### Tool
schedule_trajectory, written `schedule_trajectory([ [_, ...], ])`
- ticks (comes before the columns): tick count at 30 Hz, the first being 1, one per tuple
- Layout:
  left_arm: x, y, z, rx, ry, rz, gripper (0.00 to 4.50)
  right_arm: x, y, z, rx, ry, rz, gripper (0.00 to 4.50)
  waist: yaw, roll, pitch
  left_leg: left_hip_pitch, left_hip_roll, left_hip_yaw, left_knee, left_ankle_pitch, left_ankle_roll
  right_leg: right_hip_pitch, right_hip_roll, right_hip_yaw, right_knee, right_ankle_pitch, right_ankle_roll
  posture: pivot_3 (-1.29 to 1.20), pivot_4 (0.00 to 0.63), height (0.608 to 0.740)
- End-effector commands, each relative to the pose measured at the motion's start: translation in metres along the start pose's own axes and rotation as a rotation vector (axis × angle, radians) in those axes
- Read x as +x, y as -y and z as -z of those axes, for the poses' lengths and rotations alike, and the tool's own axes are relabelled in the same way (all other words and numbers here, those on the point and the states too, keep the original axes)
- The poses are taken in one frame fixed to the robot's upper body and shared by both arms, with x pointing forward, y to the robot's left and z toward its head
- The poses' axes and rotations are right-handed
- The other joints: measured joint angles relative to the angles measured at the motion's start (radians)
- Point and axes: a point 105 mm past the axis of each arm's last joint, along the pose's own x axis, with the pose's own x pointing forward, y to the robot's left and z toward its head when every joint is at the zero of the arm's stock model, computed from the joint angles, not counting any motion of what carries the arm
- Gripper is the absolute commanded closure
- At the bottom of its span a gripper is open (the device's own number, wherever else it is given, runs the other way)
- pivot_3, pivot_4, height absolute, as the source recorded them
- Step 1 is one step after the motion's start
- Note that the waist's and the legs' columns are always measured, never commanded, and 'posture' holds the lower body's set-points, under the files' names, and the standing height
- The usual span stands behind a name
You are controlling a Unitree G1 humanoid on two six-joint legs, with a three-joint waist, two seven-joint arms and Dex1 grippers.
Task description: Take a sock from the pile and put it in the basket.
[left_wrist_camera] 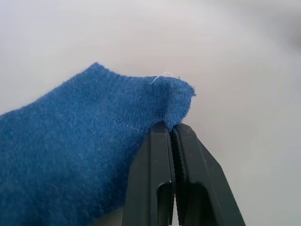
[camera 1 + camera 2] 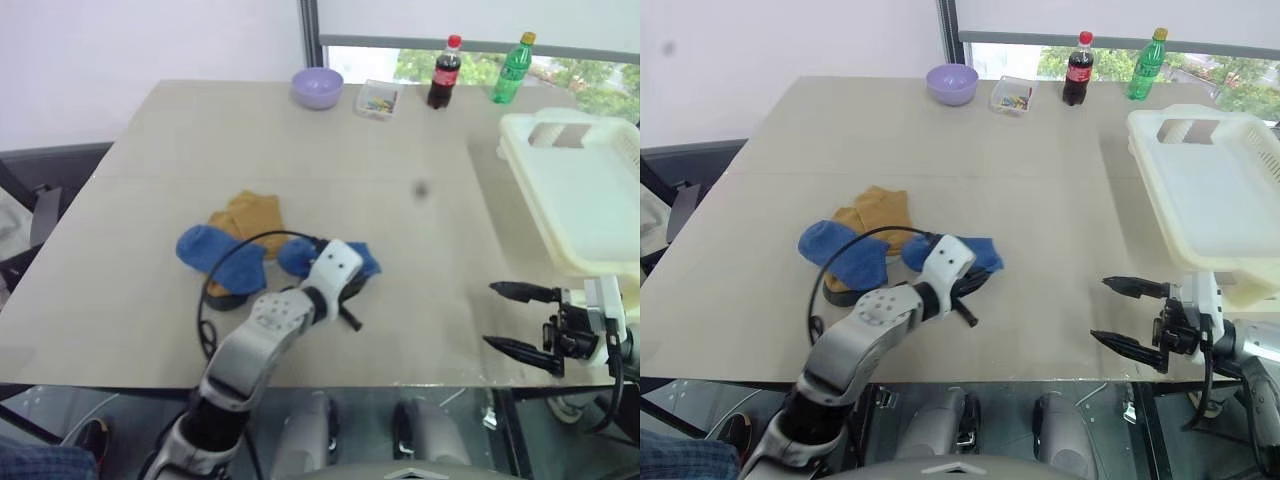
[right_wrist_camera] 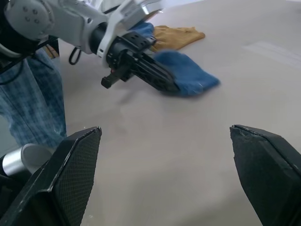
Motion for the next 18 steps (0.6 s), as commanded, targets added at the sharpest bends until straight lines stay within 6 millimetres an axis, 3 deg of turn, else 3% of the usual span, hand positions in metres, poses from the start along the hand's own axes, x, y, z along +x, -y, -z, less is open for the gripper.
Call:
schedule_trajectory([
  [1, 0.016, 0.022, -0.009, 0.002, 0.005, 0.11, 4.49, 0.0, 0.0, -0.004, -0.017, 0.016, 0.007, 0.0, -0.001, 0.0, 0.0, 0.0, 0.0, 0.0, 0.0, 0.0, 0.0, 0.0, 0.0, 0.0, 0.0, 0.0, 0.0, 0.0, 0.15, 0.733],
  [4, 0.032, 0.035, -0.021, -0.006, 0.01, 0.153, 4.49, -0.002, -0.002, -0.002, -0.014, 0.006, 0.014, 0.0, -0.002, -0.001, 0.0, 0.0, -0.001, 0.0, 0.0, 0.0, 0.0, 0.0, 0.0, 0.0, 0.0, 0.001, 0.001, 0.0, 0.15, 0.733],
  [5, 0.036, 0.038, -0.025, -0.011, 0.009, 0.158, 3.88, -0.003, -0.003, -0.002, -0.015, 0.004, 0.019, 0.0, -0.001, -0.001, 0.001, 0.0, -0.002, -0.001, 0.0, 0.0, 0.0, 0.0, 0.0, 0.0, 0.0, 0.001, 0.001, 0.0, 0.15, 0.733],
  [6, 0.037, 0.04, -0.026, -0.015, 0.006, 0.163, 3.68, -0.003, -0.003, -0.002, -0.015, 0.005, 0.026, 0.0, 0.0, -0.001, 0.001, 0.0, -0.002, -0.001, 0.0, 0.0, 0.0, 0.0, 0.0, 0.0, 0.001, 0.001, 0.001, 0.0, 0.15, 0.733],
  [8, 0.036, 0.042, -0.029, -0.035, 0.015, 0.168, 2.78, -0.004, -0.004, -0.002, -0.013, 0.007, 0.037, 0.0, -0.001, -0.001, 0.001, 0.0, -0.002, -0.001, 0.0, 0.0, 0.0, 0.0, 0.0, 0.0, 0.0, 0.0, 0.003, 0.0, 0.15, 0.733],
  [11, 0.025, 0.039, -0.037, -0.087, 0.045, 0.198, 1.4, -0.002, -0.007, 0.0, -0.004, 0.009, 0.044, 0.0, -0.007, -0.001, 0.001, 0.0, -0.001, -0.001, 0.0, 0.0, 0.0, 0.0, 0.0, 0.0, 0.001, 0.0, 0.003, 0.0, 0.15, 0.733],
  [16, -0.005, 0.03, -0.069, -0.105, 0.19, 0.34, 1.4, 0.006, -0.007, 0.005, 0.007, -0.008, 0.062, 0.0, -0.007, -0.001, 0.001, 0.0, 0.001, -0.001, 0.0, 0.0, 0.0, 0.0, 0.0, 0.0, 0.002, -0.001, 0.002, 0.0, 0.15, 0.733],
  [18, -0.008, 0.004, -0.074, -0.096, 0.215, 0.283, 1.4, 0.011, -0.004, 0.006, 0.0, -0.013, 0.07, 0.0, -0.006, -0.001, 0.001, 0.0, 0.0, -0.001, 0.001, 0.0, 0.0, 0.0, 0.0, 0.0, 0.002, -0.001, 0.002, 0.0, 0.15, 0.733],
])
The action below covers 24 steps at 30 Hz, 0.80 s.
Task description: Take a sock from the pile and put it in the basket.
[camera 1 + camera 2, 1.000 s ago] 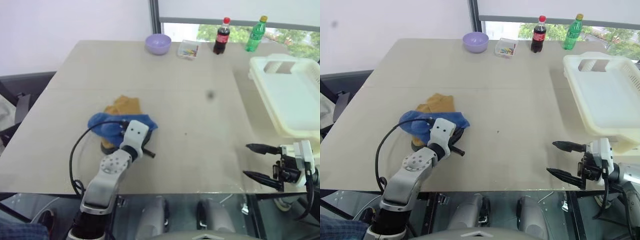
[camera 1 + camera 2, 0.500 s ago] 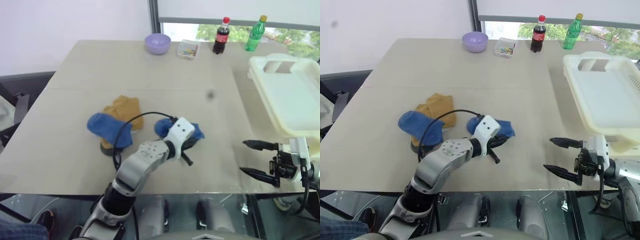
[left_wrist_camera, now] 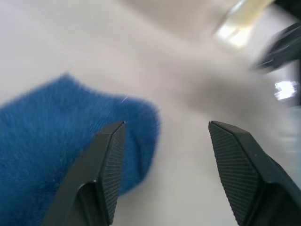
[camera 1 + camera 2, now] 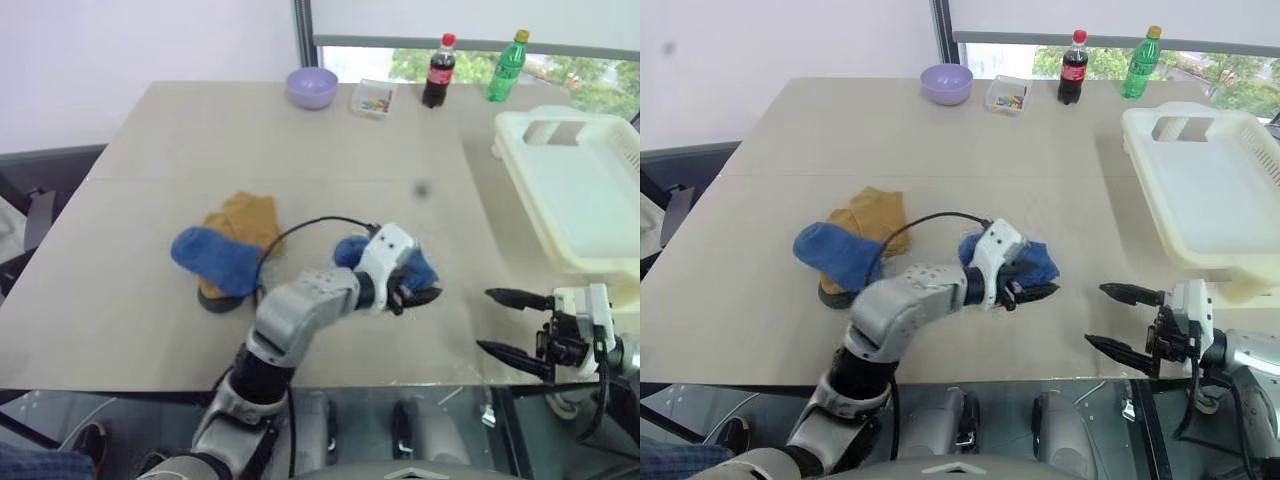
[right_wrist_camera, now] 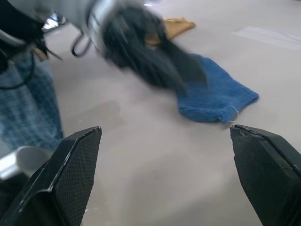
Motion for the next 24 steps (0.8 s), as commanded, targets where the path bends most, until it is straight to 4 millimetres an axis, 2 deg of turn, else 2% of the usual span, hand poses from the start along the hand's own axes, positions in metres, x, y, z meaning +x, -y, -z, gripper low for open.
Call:
schedule_trajectory([
  [1, -0.016, -0.027, -0.029, 0.078, 0.091, -0.054, 1.4, 0.01, 0.002, -0.005, -0.045, -0.007, 0.006, 0.0, 0.001, 0.0, 0.0, 0.0, 0.0, 0.0, 0.001, 0.0, 0.0, 0.0, 0.0, 0.0, 0.0, 0.0, 0.0, 0.0, 0.15, 0.733],
  [4, -0.024, -0.083, -0.026, 0.104, 0.048, -0.237, 1.4, 0.024, 0.013, 0.007, -0.059, -0.097, 0.066, 0.0, 0.0, 0.0, 0.0, 0.0, -0.003, 0.0, 0.001, 0.0, 0.0, 0.001, 0.0, 0.0, 0.0, 0.0, 0.0, 0.0, 0.15, 0.733],
  [6, -0.027, -0.11, -0.021, 0.112, 0.032, -0.307, 1.4, 0.036, 0.021, 0.018, -0.061, -0.182, 0.106, 0.0, -0.001, 0.0, 0.0, 0.0, -0.003, 0.001, 0.001, 0.0, 0.0, 0.0, 0.0, 0.0, 0.0, 0.0, 0.0, 0.0, 0.15, 0.733],
  [10, -0.023, -0.134, -0.007, 0.084, 0.018, -0.33, 1.4, 0.057, 0.024, 0.017, -0.09, -0.174, 0.105, 0.0, 0.002, -0.001, 0.001, -0.001, -0.003, 0.001, 0.001, 0.002, -0.004, -0.001, 0.0, 0.0, 0.0, 0.004, 0.001, 0.0, 0.15, 0.733],
  [12, -0.019, -0.144, 0.009, 0.058, -0.023, -0.35, 1.4, 0.067, 0.026, 0.016, -0.089, -0.165, 0.118, 0.0, 0.005, -0.002, 0.001, -0.002, -0.003, 0.001, 0.0, 0.003, -0.004, -0.001, 0.0, 0.0, -0.001, 0.004, 0.001, 0.0, 0.15, 0.733],
  [15, -0.012, -0.141, 0.029, 0.04, -0.068, -0.307, 1.4, 0.077, 0.038, 0.027, -0.131, -0.254, 0.181, 0.0, 0.003, -0.002, 0.001, -0.003, -0.004, 0.002, 0.001, 0.003, -0.004, 0.0, -0.001, 0.0, -0.002, 0.004, 0.002, 0.0, 0.15, 0.733],
  [18, -0.013, -0.127, 0.042, 0.032, -0.11, -0.231, 1.4, 0.078, 0.039, 0.031, -0.149, -0.277, 0.187, 0.0, 0.0, -0.002, 0.0, -0.002, -0.003, 0.002, 0.001, 0.003, -0.004, 0.0, -0.002, 0.0, -0.001, 0.004, 0.002, 0.0, 0.15, 0.733],
  [21, -0.026, -0.102, 0.057, 0.014, -0.163, -0.108, 1.4, 0.074, 0.034, 0.033, -0.127, -0.286, 0.154, 0.0, -0.003, -0.002, -0.001, 0.0, -0.003, 0.002, 0.0, 0.003, -0.004, 0.001, -0.001, 0.0, 0.0, 0.004, 0.002, 0.0, 0.15, 0.733],
  [24, -0.039, -0.085, 0.067, 0.005, -0.204, -0.051, 1.4, 0.075, 0.031, 0.029, -0.147, -0.26, 0.136, 0.0, -0.003, -0.002, -0.002, 0.001, -0.001, 0.002, 0.0, 0.003, -0.005, 0.001, -0.001, 0.0, 0.0, 0.004, 0.002, 0.0, 0.15, 0.733],
])
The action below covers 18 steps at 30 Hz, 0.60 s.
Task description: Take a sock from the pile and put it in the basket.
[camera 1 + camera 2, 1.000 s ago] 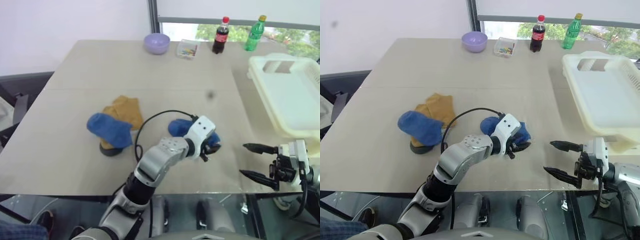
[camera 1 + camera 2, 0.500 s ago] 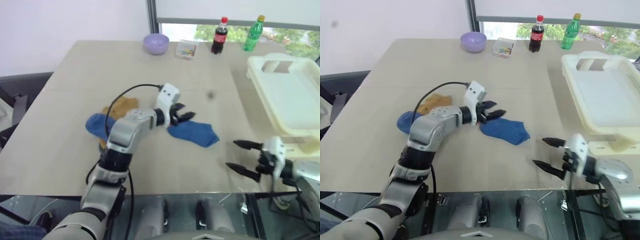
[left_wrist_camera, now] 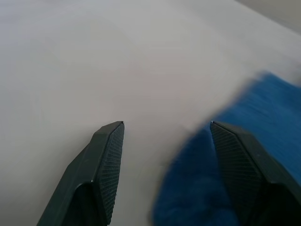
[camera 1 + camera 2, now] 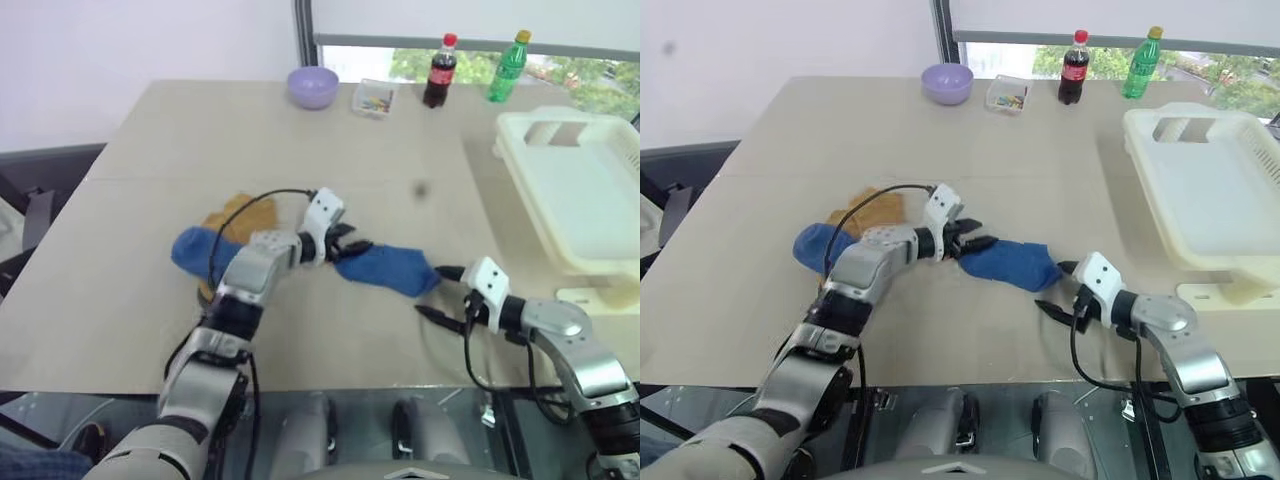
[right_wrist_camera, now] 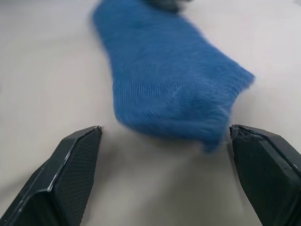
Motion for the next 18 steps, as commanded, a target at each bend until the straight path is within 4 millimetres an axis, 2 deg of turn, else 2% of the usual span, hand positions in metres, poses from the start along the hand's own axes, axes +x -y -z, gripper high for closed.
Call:
schedule_trajectory([
  [1, -0.011, 0.029, 0.031, -0.068, -0.118, 0.119, 1.4, -0.005, -0.002, -0.001, -0.03, 0.008, -0.017, 0.0, 0.001, 0.0, 0.0, 0.0, 0.0, 0.0, 0.0, 0.0, 0.0, 0.0, 0.0, 0.0, 0.0, 0.0, 0.0, 0.0, 0.15, 0.733],
  [4, -0.024, 0.038, 0.034, -0.075, -0.126, 0.14, 1.4, -0.007, -0.005, 0.0, -0.041, 0.011, -0.049, 0.0, 0.001, 0.0, -0.001, 0.0, 0.0, -0.001, 0.0, 0.0, 0.0, 0.0, 0.0, 0.0, 0.0, 0.0, 0.0, 0.0, 0.15, 0.733],
  [7, -0.03, 0.036, 0.042, -0.064, -0.151, 0.11, 1.4, -0.011, -0.017, -0.004, -0.022, 0.048, -0.133, 0.0, 0.002, 0.0, -0.001, 0.0, 0.0, -0.001, 0.0, -0.001, 0.001, 0.0, -0.001, 0.0, 0.0, -0.002, -0.003, 0.0, 0.15, 0.733],
  [12, -0.026, 0.036, 0.046, -0.067, -0.154, 0.091, 1.4, -0.02, -0.027, -0.011, 0.01, 0.083, -0.214, 0.0, 0.002, 0.0, -0.001, 0.0, 0.0, -0.001, 0.0, -0.002, 0.004, 0.0, 0.0, -0.001, 0.0, -0.002, -0.003, 0.0, 0.15, 0.733],
  [18, -0.022, 0.045, 0.043, -0.074, -0.14, 0.128, 1.4, -0.032, -0.025, -0.008, 0.032, 0.042, -0.211, 0.0, 0.006, 0.0, -0.001, 0.0, 0.0, -0.002, 0.001, -0.002, 0.004, 0.001, -0.001, -0.001, 0.0, -0.002, -0.004, 0.0, 0.15, 0.733],
])
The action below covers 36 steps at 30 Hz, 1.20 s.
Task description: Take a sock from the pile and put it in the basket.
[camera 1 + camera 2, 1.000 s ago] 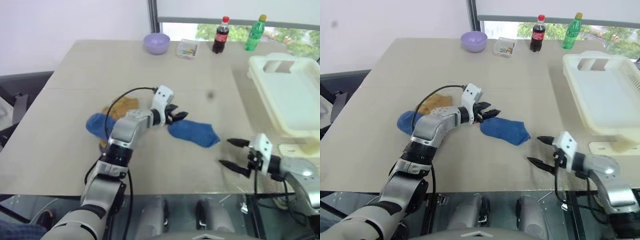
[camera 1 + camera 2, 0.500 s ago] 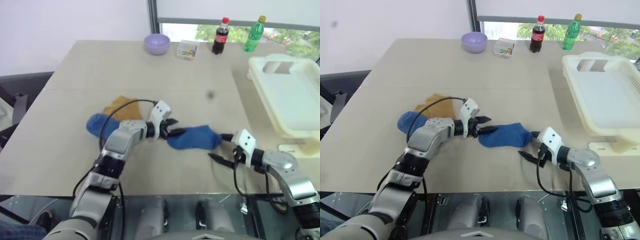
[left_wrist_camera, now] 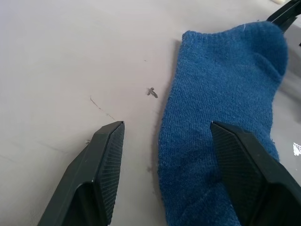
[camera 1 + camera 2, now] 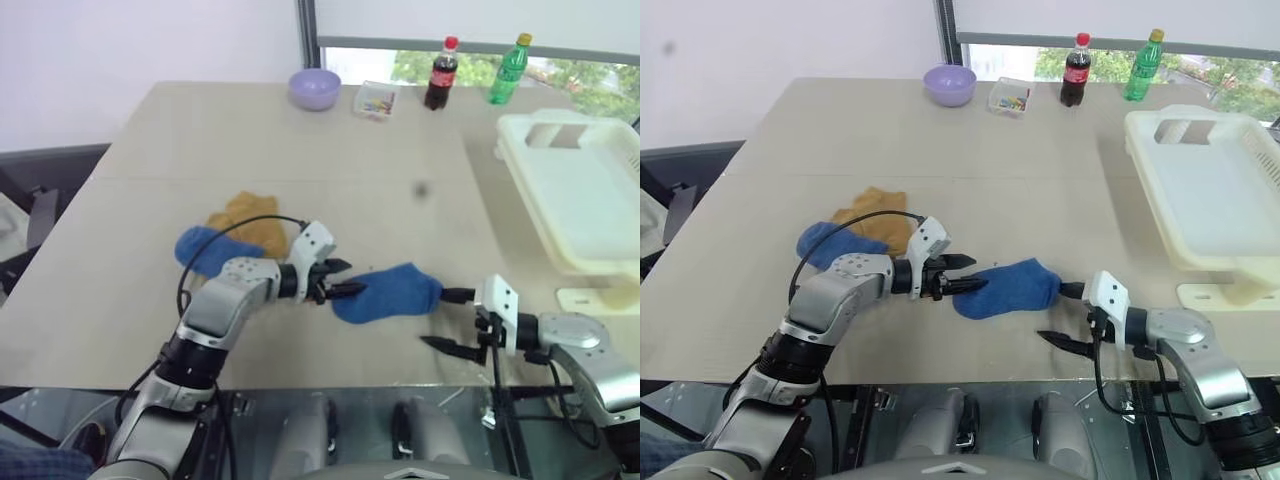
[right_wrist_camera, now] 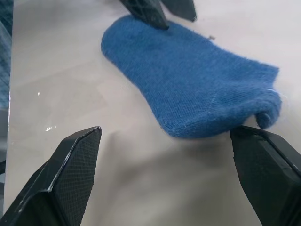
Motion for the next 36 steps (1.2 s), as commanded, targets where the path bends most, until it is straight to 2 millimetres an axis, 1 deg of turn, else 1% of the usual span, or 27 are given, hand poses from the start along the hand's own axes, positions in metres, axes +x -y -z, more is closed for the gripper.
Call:
schedule_trajectory([
  [1, 0.008, 0.011, 0.024, -0.053, -0.074, 0.045, 1.4, -0.011, -0.002, -0.007, -0.007, 0.007, 0.008, 0.0, 0.0, 0.0, 0.0, 0.0, 0.0, 0.0, 0.0, 0.0, 0.0, 0.0, 0.0, 0.0, 0.0, 0.0, 0.0, 0.0, 0.15, 0.733],
  [5, 0.005, 0.007, 0.024, -0.032, -0.066, 0.027, 1.4, -0.018, -0.003, -0.001, 0.012, -0.048, 0.029, 0.0, -0.001, 0.0, -0.001, 0.0, 0.0, 0.0, 0.0, 0.0, 0.0, 0.0, 0.0, 0.0, 0.0, 0.0, 0.0, 0.0, 0.15, 0.733],
  [7, 0.0, 0.001, 0.017, 0.046, -0.03, -0.015, 1.4, -0.025, -0.002, 0.001, 0.009, -0.048, 0.05, 0.0, -0.002, 0.0, -0.001, 0.0, 0.0, 0.0, 0.0, 0.0, 0.0, 0.0, 0.0, 0.0, 0.0, 0.0, 0.0, 0.0, 0.15, 0.733],
  [9, -0.005, -0.002, 0.011, 0.143, 0.0, -0.054, 1.4, -0.031, -0.002, -0.007, -0.008, 0.018, 0.047, 0.0, -0.002, 0.0, -0.001, 0.0, 0.0, 0.0, 0.0, 0.0, 0.0, 0.0, 0.0, 0.0, 0.0, 0.0, 0.0, 0.0, 0.15, 0.733],
  [11, -0.012, -0.003, 0.0, 0.218, 0.075, -0.105, 1.4, -0.039, -0.003, -0.024, -0.022, 0.129, 0.047, 0.0, -0.005, 0.0, 0.0, 0.0, 0.0, 0.0, 0.0, 0.0, 0.0, 0.0, 0.0, 0.0, 0.0, 0.0, 0.0, 0.0, 0.15, 0.733],
  [13, -0.026, -0.005, -0.018, 0.203, 0.208, -0.198, 1.4, -0.045, -0.003, -0.038, -0.024, 0.188, 0.04, 0.0, -0.006, 0.0, 0.0, 0.0, 0.001, 0.001, 0.0, 0.0, 0.0, -0.001, 0.0, 0.001, 0.0, 0.0, 0.0, 0.0, 0.15, 0.733],
  [14, -0.032, -0.006, -0.022, 0.19, 0.247, -0.232, 1.4, -0.046, -0.003, -0.042, -0.023, 0.202, 0.04, 0.0, -0.005, 0.0, 0.001, 0.0, 0.001, 0.001, 0.0, 0.0, 0.0, -0.001, 0.0, 0.001, 0.0, 0.0, 0.0, 0.0, 0.15, 0.733],
  [16, -0.046, -0.005, -0.023, 0.179, 0.28, -0.304, 1.4, -0.047, -0.002, -0.047, -0.027, 0.221, 0.047, 0.0, -0.003, -0.002, 0.001, -0.001, 0.002, 0.0, 0.0, 0.0, 0.0, -0.002, 0.0, 0.0, 0.0, 0.0, 0.0, 0.0, 0.15, 0.733],
  [19, -0.065, -0.007, -0.015, 0.174, 0.263, -0.437, 1.4, -0.048, -0.003, -0.046, -0.027, 0.218, 0.046, 0.0, -0.003, -0.002, 0.001, -0.001, 0.003, 0.0, 0.0, 0.0, 0.0, -0.002, 0.0, 0.0, 0.0, 0.0, -0.001, 0.0, 0.15, 0.733],
  [23, -0.099, -0.012, 0.001, 0.125, 0.247, -0.646, 1.4, -0.045, -0.004, -0.043, -0.02, 0.213, 0.024, 0.0, -0.003, -0.002, 0.001, -0.002, 0.001, 0.0, -0.001, 0.0, 0.0, -0.002, -0.002, 0.0, -0.001, 0.0, -0.001, 0.0, 0.15, 0.733],
  [26, -0.113, -0.007, 0.018, 0.081, 0.224, -0.733, 1.4, -0.041, -0.002, -0.045, -0.024, 0.221, 0.004, 0.0, -0.003, -0.002, 0.001, -0.001, 0.001, 0.001, -0.001, 0.0, 0.0, -0.002, -0.003, 0.0, -0.001, 0.0, -0.001, 0.0, 0.15, 0.733],
  [28, -0.119, -0.001, 0.029, 0.089, 0.185, -0.773, 1.4, -0.039, 0.002, -0.047, -0.03, 0.223, -0.009, 0.0, -0.004, -0.002, 0.001, -0.001, 0.001, 0.001, -0.001, 0.0, 0.0, -0.002, -0.004, 0.0, -0.001, 0.0, -0.001, 0.0, 0.15, 0.733],
  [31, -0.119, 0.007, 0.042, 0.194, 0.094, -0.792, 1.4, -0.036, 0.006, -0.05, -0.039, 0.222, -0.029, 0.0, -0.002, -0.002, 0.002, -0.001, 0.001, 0.001, -0.001, -0.001, 0.0, -0.003, -0.004, 0.0, -0.001, 0.0, -0.001, 0.0, 0.15, 0.733],
  [36, -0.115, 0.007, 0.058, 0.2, 0.044, -0.815, 1.4, -0.032, 0.008, -0.052, -0.049, 0.222, -0.053, 0.0, 0.0, -0.001, 0.002, -0.002, 0.001, 0.0, -0.001, -0.001, 0.0, -0.003, -0.008, -0.001, -0.001, 0.0, -0.001, 0.0, 0.15, 0.733],
])
